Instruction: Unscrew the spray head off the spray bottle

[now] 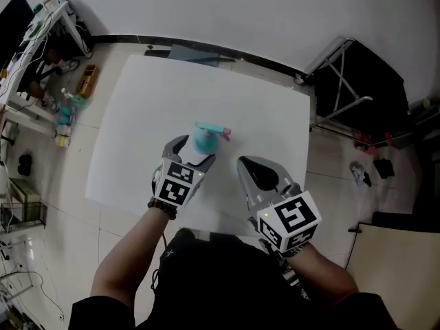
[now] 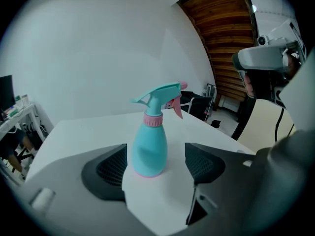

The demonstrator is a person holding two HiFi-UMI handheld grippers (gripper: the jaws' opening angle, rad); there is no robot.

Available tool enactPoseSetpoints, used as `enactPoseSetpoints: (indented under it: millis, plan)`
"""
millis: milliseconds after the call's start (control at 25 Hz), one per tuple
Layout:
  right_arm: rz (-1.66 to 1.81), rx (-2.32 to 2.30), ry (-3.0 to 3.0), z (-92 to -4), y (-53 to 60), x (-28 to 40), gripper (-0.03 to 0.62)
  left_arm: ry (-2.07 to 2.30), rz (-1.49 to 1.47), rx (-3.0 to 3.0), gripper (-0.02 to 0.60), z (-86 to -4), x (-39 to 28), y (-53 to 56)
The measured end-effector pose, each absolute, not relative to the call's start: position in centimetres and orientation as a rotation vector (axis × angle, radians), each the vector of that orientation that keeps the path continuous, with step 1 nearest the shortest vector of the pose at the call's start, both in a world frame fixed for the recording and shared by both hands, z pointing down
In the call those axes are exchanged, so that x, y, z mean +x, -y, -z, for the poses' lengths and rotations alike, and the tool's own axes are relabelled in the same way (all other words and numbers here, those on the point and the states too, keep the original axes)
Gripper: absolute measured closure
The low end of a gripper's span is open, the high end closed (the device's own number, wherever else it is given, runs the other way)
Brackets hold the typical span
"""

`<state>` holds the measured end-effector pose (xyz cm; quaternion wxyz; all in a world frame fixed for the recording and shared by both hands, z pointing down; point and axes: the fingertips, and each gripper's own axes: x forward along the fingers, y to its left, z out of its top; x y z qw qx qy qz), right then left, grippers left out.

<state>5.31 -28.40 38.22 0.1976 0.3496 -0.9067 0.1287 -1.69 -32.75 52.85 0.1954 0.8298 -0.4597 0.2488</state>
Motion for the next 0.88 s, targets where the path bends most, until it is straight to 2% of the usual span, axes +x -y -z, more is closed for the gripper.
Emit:
enactPoseSetpoints:
  millis: [320, 880]
  plan:
    - [-0.377, 0.96, 2.519, -39.3, 29.2, 5.8, 0.603, 1.262, -0.766, 2.321, 0.158, -56.4, -0.9, 34.0]
    - [-0.408, 0.967, 2.488, -40.2, 30.2, 6.6, 0.603, 1.271, -0.828, 2.299, 0.149, -59.8, -1.0, 36.0]
